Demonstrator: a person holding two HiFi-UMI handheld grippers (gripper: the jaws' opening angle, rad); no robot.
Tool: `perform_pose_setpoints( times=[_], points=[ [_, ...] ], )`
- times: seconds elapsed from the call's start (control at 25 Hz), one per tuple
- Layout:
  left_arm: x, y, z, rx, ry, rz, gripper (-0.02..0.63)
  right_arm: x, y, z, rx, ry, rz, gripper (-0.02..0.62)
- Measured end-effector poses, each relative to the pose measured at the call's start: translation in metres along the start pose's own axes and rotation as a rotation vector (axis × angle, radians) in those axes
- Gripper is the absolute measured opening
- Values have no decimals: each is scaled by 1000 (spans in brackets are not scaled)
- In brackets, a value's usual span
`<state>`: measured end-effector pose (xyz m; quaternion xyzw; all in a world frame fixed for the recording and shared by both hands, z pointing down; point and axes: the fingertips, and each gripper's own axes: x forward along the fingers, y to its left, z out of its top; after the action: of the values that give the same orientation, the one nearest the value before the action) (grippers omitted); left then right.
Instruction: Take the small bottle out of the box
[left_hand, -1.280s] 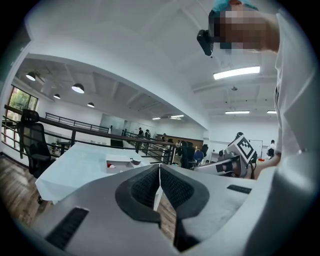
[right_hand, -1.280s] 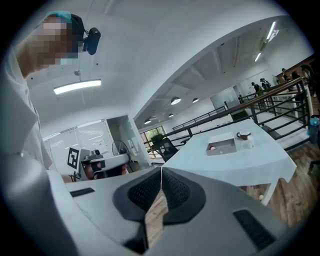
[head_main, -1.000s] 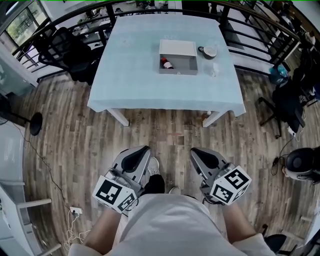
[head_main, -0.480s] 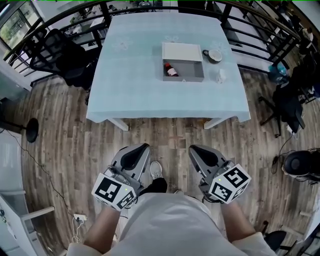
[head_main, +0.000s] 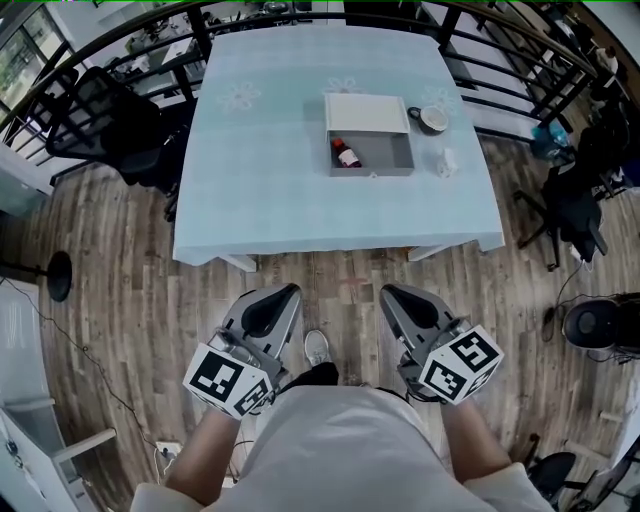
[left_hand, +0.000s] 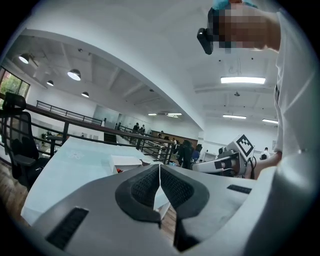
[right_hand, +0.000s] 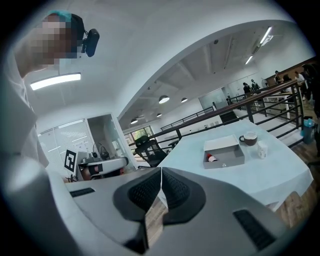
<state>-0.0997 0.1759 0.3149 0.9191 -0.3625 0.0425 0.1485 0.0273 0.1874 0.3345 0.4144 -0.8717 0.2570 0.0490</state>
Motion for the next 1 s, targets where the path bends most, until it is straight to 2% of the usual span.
perform_pose_setpoints(
  times=[0.56,1.0],
  points=[
    [18,50,18,1,-8,-16,23,51,-8,26,-5,3,-4,23],
    [57,63,24,4,18,-11,23,71,-46,39,-2,17,13,23]
  ],
)
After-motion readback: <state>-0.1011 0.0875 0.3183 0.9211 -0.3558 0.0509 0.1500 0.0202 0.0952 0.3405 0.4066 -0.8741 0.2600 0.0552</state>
